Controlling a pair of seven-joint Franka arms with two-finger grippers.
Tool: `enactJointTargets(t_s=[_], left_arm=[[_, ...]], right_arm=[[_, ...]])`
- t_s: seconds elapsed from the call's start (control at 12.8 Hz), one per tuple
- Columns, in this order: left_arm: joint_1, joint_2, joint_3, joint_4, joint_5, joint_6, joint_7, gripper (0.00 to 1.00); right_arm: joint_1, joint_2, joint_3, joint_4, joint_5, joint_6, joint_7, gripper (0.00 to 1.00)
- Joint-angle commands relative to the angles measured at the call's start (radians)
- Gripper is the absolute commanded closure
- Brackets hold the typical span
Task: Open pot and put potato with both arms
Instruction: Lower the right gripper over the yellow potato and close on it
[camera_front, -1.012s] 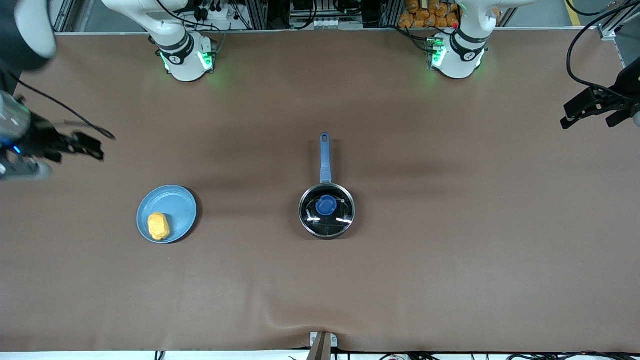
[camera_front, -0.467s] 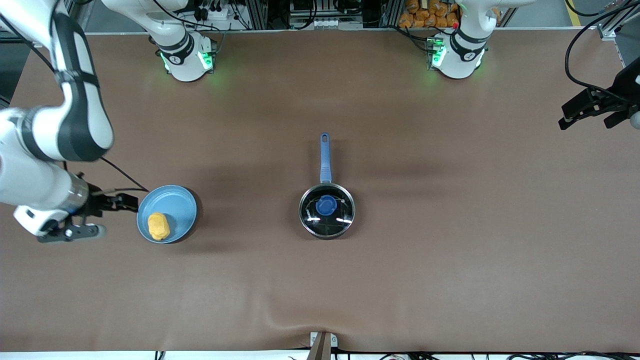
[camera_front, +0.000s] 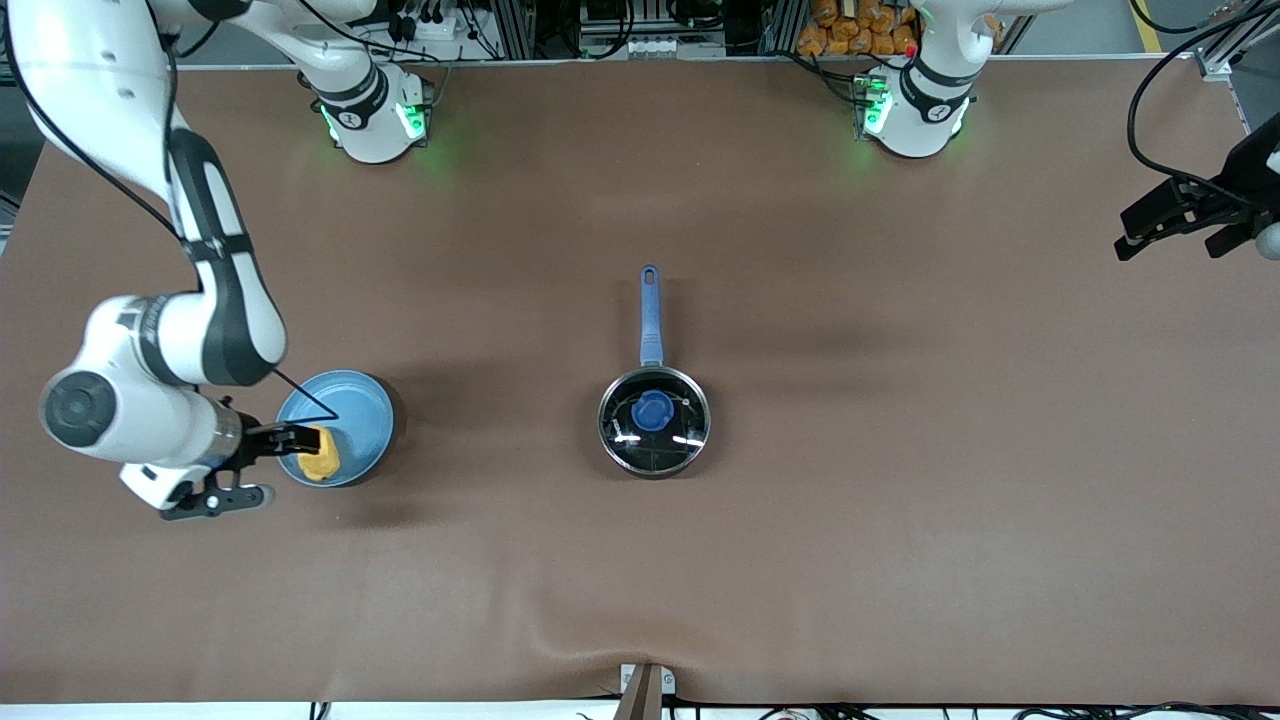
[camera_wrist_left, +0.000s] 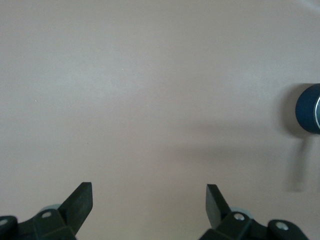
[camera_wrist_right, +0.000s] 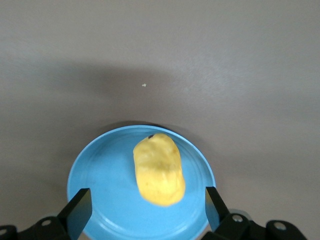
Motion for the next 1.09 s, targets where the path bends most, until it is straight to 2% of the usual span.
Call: enactJointTargets(t_s=[0.0, 0.54, 0.78, 0.86, 1.01], left_arm=[[0.001, 0.001, -0.005, 0.009, 0.003, -0.004, -0.007, 0.00], [-0.003, 0.003, -0.007, -0.005, 0.002, -0.003, -0.015, 0.00], [-0.035, 0.027, -0.022, -0.009, 0.000, 0.011, -0.093, 0.00], [-0.045, 0.039, -0.039, -0.009, 0.000, 0.031, -0.137, 0.00], [-0.057, 0.073, -0.095, -0.002, -0.001, 0.063, -0.231, 0.00]], right_arm=[[-0.002, 0.064, 0.002, 0.024, 0.015, 0.043, -0.021, 0.00], [-0.006, 0.138, 0.000, 0.017, 0.015, 0.078, -0.021, 0.00], [-0.006, 0.138, 0.000, 0.016, 0.015, 0.077, -0.026, 0.00], [-0.008, 0.138, 0.000, 0.016, 0.015, 0.077, -0.049, 0.16], [-0.011, 0.138, 0.000, 0.017, 0.015, 0.075, -0.082, 0.56]])
